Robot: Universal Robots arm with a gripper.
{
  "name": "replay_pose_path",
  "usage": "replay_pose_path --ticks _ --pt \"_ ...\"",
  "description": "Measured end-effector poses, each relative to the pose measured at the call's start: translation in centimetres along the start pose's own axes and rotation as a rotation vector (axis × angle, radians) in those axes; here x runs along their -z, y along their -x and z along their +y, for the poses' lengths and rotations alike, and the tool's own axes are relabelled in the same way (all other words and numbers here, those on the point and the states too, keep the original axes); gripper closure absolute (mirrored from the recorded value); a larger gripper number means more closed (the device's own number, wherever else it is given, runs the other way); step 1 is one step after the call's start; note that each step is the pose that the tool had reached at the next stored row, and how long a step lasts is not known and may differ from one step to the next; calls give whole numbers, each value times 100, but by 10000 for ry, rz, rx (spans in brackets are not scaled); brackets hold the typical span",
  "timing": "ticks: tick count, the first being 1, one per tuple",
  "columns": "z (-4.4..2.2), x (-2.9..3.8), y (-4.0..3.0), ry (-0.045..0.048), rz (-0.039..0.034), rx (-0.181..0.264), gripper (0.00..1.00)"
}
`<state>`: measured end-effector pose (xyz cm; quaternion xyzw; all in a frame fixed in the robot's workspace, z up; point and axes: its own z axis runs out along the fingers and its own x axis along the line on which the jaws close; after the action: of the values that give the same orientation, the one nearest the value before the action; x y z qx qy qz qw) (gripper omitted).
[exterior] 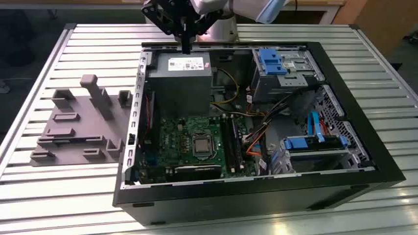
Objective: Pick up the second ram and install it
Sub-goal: 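Reach for the second ram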
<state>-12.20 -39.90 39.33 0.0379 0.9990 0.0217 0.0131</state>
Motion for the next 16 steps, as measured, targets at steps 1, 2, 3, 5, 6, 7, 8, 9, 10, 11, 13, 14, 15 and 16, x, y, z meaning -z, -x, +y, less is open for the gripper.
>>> replay_pose_path --ticks 1,2,3,5,6,7,8,9,10,11,13,14,15,16 --pt "0 0 0 0 0 0 89" --pt "0 0 0 0 0 0 89" --pt "0 0 0 0 0 0 89" --pt "0 0 -3 0 -1 -1 89" --pt "0 1 -5 -1 0 -1 89" --pt "0 0 -9 0 0 -1 89" --pt "-1 0 -12 0 0 -1 89" --pt "-1 0 -16 0 0 -1 89" --pt "-1 0 -19 0 0 0 89" --pt "-1 0 -23 1 0 0 89" --pt "-2 1 -31 0 0 -1 89" --pt "-3 1 -36 0 -1 0 89" --pt "-3 1 -41 1 0 0 89" --pt "-3 1 -46 0 0 0 89"
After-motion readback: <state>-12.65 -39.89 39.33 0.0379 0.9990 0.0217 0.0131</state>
